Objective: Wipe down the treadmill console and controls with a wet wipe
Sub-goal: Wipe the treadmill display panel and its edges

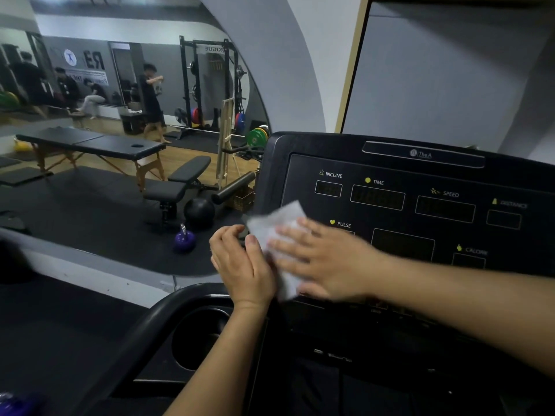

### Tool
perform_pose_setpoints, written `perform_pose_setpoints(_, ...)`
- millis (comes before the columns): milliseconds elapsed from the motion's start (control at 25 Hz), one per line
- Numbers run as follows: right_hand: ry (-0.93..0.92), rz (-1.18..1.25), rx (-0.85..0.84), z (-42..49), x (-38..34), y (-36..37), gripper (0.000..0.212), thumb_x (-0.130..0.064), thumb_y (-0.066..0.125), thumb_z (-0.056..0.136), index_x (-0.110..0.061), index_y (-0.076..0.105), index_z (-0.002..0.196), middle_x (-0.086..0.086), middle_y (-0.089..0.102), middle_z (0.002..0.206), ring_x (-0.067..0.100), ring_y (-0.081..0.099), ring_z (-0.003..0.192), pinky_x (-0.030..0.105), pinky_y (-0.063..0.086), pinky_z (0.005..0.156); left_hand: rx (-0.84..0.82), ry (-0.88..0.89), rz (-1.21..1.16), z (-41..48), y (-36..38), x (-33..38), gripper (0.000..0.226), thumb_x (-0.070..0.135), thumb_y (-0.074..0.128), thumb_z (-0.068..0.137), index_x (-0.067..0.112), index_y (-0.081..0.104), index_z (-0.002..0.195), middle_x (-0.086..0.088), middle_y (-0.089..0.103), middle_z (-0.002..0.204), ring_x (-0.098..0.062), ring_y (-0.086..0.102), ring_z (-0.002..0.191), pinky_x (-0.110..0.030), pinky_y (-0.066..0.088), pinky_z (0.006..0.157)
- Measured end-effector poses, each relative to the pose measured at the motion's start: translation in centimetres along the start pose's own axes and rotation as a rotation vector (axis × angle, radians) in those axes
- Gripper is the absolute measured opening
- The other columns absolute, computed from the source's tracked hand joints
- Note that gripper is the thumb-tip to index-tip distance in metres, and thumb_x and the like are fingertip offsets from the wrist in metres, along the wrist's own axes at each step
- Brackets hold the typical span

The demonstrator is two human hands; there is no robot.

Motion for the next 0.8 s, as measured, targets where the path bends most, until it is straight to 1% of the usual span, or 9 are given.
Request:
perform_pose_setpoints(80, 0.215, -0.022, 0.033, 0.8, 6.6, -1.3, 0.069, -0.055, 0.009, 0.095, -0.020, 0.014, 0.154, 0.011, 0.007, 0.160, 0.034, 0.004, 0.148, 0.051, 0.003, 0.119, -0.004, 0.003, 0.002, 0.0, 0.1, 0.0, 0.035, 0.033, 0.035, 0.092, 0.010, 0.053, 0.110, 0.003, 0.042, 0.118, -0.018, 0.046, 0.106, -0.026, 0.024, 0.095)
perform_pose_setpoints(160, 0.463, 0.007, 0.058, 0.8, 13.2, -2.3, 0.071, -0.057, 0.003, 0.093, -0.021, 0.008, 0.154, 0.009, 0.002, 0.161, 0.031, 0.000, 0.148, 0.049, 0.001, 0.119, -0.008, -0.002, 0.008, 0.0, 0.1, 0.0, 0.035, 0.033, 0.034, 0.092, 0.010, 0.053, 0.110, 0.004, 0.042, 0.117, -0.017, 0.047, 0.106, -0.026, 0.024, 0.096)
perform_pose_setpoints(240, 0.567, 0.044, 0.055, 0.9, 14.6, -2.5, 0.072, -0.058, 0.004, 0.093, -0.020, 0.005, 0.155, 0.009, -0.001, 0.162, 0.031, -0.003, 0.148, 0.051, 0.000, 0.119, -0.015, -0.007, 0.012, 0.0, 0.2, 0.0, 0.036, 0.033, 0.034, 0.092, 0.009, 0.053, 0.110, -0.001, 0.045, 0.117, -0.019, 0.048, 0.106, -0.028, 0.026, 0.096)
perform_pose_setpoints(320, 0.465, 0.041, 0.056, 1.8, 10.3, -1.6, 0.073, -0.059, 0.010, 0.094, -0.018, 0.008, 0.154, 0.011, 0.000, 0.161, 0.033, -0.002, 0.148, 0.054, 0.001, 0.118, -0.020, 0.002, 0.017, 0.0, 0.2, 0.1, 0.037, 0.033, 0.034, 0.092, 0.008, 0.054, 0.110, -0.006, 0.048, 0.117, -0.021, 0.048, 0.106, -0.029, 0.027, 0.095)
perform_pose_setpoints(480, 0.016, 0.063, 0.054, 1.2, -2.5, -0.2, 0.065, -0.056, 0.031, 0.096, -0.008, 0.049, 0.137, 0.019, 0.037, 0.150, 0.038, 0.019, 0.145, 0.056, 0.012, 0.117, -0.030, 0.019, 0.044, 0.0, 0.3, 0.2, 0.039, 0.033, 0.034, 0.091, 0.006, 0.055, 0.108, -0.011, 0.052, 0.115, -0.022, 0.047, 0.103, -0.031, 0.030, 0.092)
perform_pose_setpoints(520, -0.042, 0.041, 0.012, 0.9, -3.4, 0.2, 0.063, -0.055, 0.032, 0.096, -0.009, 0.052, 0.133, 0.018, 0.042, 0.147, 0.037, 0.021, 0.144, 0.055, 0.013, 0.117, -0.030, 0.026, 0.051, 0.0, 0.2, 0.3, 0.040, 0.033, 0.033, 0.091, 0.005, 0.056, 0.108, -0.011, 0.052, 0.115, -0.022, 0.047, 0.103, -0.032, 0.030, 0.091)
perform_pose_setpoints(600, -0.060, -0.035, 0.010, 1.2, -1.2, -0.2, 0.060, -0.053, 0.029, 0.098, -0.014, 0.046, 0.140, 0.015, 0.034, 0.153, 0.037, 0.016, 0.145, 0.054, 0.008, 0.118, -0.031, 0.027, 0.047, -0.1, 0.2, 0.4, 0.040, 0.033, 0.033, 0.091, 0.005, 0.056, 0.108, -0.011, 0.052, 0.115, -0.022, 0.047, 0.103, -0.032, 0.031, 0.092)
perform_pose_setpoints(720, 0.313, -0.050, 0.051, 2.0, 9.4, -1.8, 0.068, -0.053, 0.015, 0.096, -0.018, 0.014, 0.154, 0.012, 0.008, 0.161, 0.036, 0.003, 0.147, 0.050, 0.000, 0.118, -0.027, 0.019, 0.039, -0.1, 0.1, 0.4, 0.038, 0.033, 0.034, 0.091, 0.006, 0.055, 0.108, -0.009, 0.051, 0.115, -0.018, 0.046, 0.102, -0.031, 0.030, 0.092)
perform_pose_setpoints(800, 0.581, 0.061, 0.087, 0.7, 14.7, -2.4, 0.071, -0.056, 0.008, 0.094, -0.019, 0.007, 0.154, 0.010, 0.002, 0.162, 0.032, -0.002, 0.148, 0.048, -0.001, 0.119, -0.029, 0.021, 0.038, -0.1, 0.1, 0.4, 0.038, 0.033, 0.034, 0.091, 0.006, 0.055, 0.108, -0.009, 0.051, 0.115, -0.017, 0.046, 0.101, -0.031, 0.030, 0.093)
Point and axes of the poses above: each hand's wrist, its own z-axis towards the middle knuckle, its own y-axis out of the palm, x = y × z, the point moved 9 cm from there along z, towards the middle knuckle
